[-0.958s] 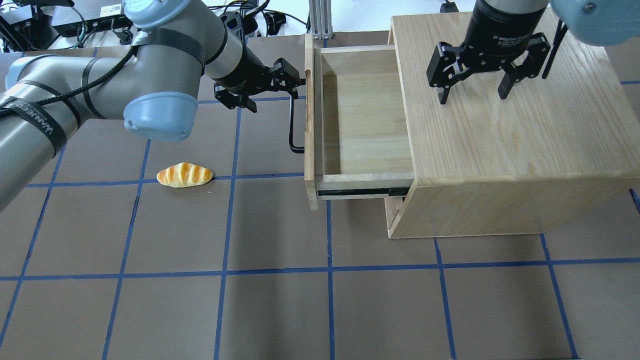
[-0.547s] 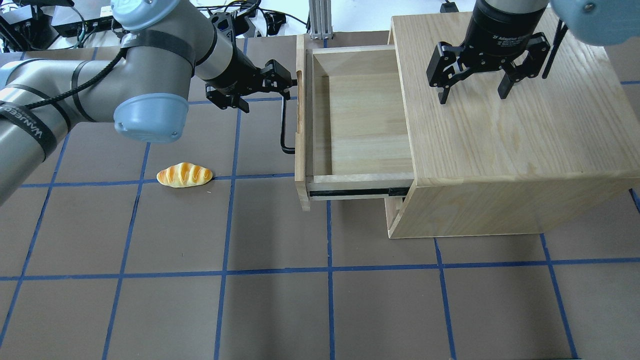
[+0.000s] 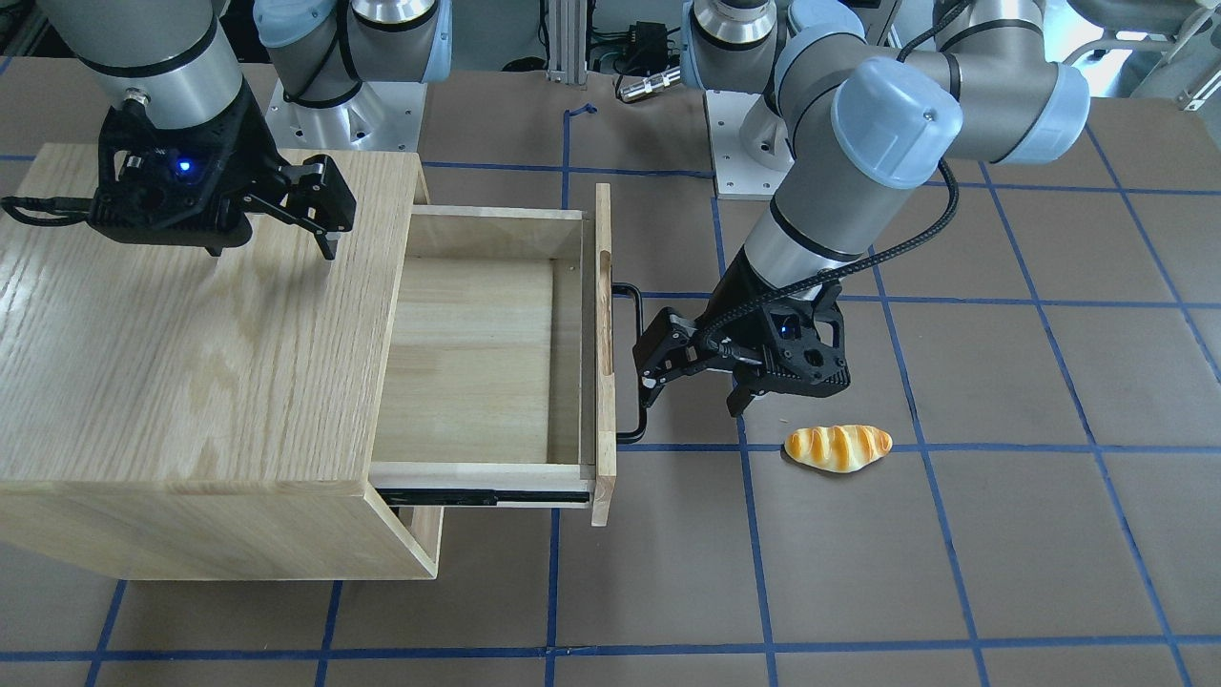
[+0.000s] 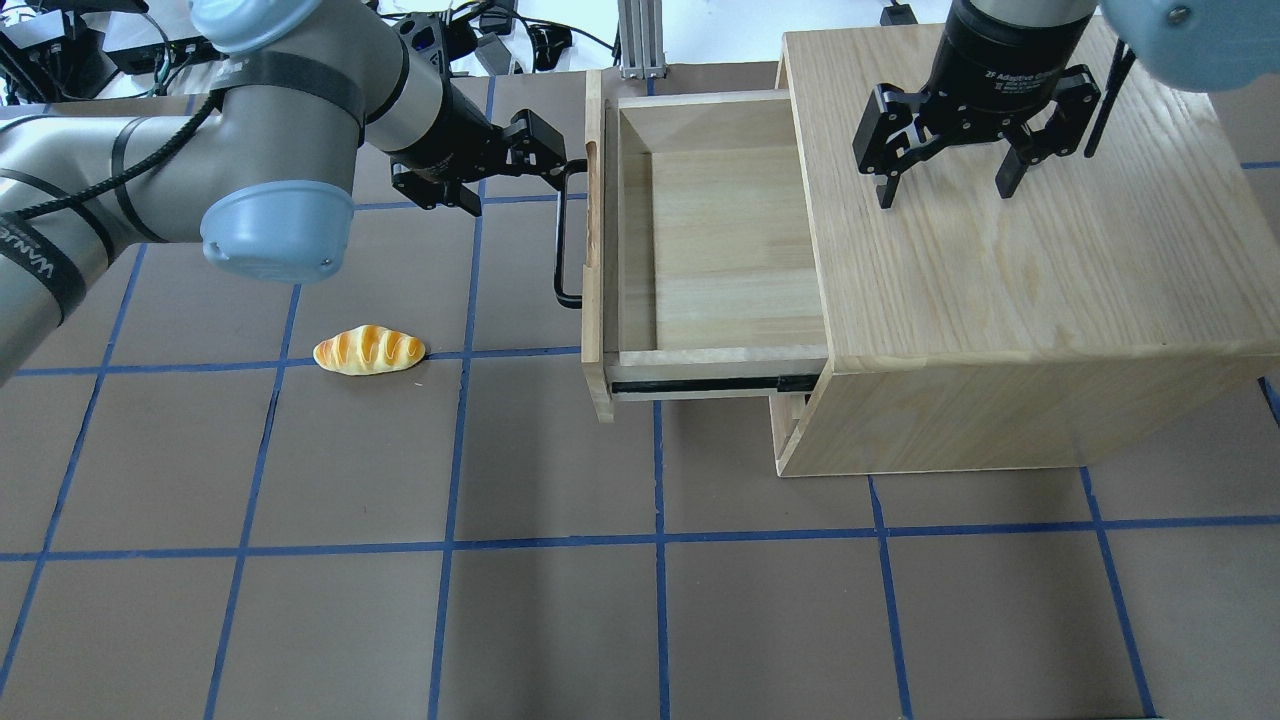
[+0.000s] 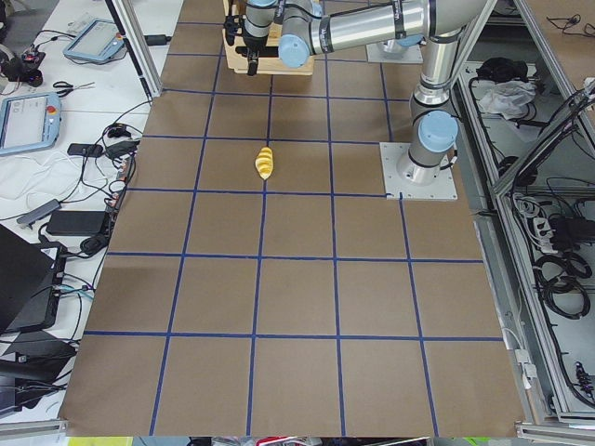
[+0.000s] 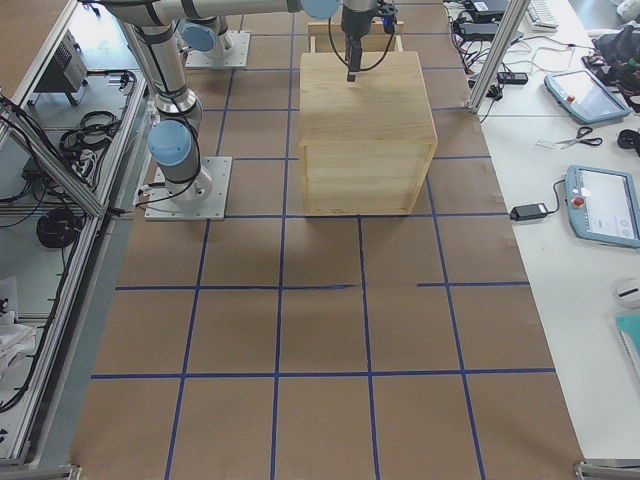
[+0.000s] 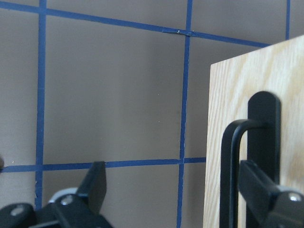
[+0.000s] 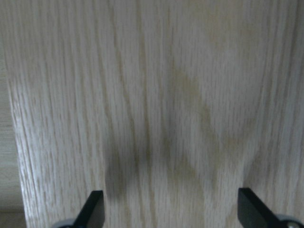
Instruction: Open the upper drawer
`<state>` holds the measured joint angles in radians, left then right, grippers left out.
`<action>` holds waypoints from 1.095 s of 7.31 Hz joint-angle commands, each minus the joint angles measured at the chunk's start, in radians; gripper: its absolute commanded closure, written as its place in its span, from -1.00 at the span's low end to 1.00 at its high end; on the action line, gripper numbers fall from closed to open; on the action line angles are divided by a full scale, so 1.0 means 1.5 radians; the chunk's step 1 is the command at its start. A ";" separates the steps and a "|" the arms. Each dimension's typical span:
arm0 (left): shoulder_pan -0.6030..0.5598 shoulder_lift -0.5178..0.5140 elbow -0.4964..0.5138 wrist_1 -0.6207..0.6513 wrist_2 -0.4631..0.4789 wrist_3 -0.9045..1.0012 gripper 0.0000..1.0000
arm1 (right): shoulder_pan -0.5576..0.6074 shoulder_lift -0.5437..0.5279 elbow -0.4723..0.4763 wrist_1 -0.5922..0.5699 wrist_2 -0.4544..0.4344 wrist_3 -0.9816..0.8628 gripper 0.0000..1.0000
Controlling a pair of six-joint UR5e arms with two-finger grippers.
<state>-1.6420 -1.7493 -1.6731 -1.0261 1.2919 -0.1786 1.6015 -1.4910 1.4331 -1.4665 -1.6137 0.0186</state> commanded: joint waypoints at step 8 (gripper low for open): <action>0.070 0.145 0.096 -0.342 0.163 0.139 -1.00 | 0.000 0.000 0.000 0.000 0.000 0.000 -1.00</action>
<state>-1.5360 -1.5488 -1.5340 -1.5200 1.5167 0.0311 1.6015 -1.4910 1.4328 -1.4665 -1.6137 0.0185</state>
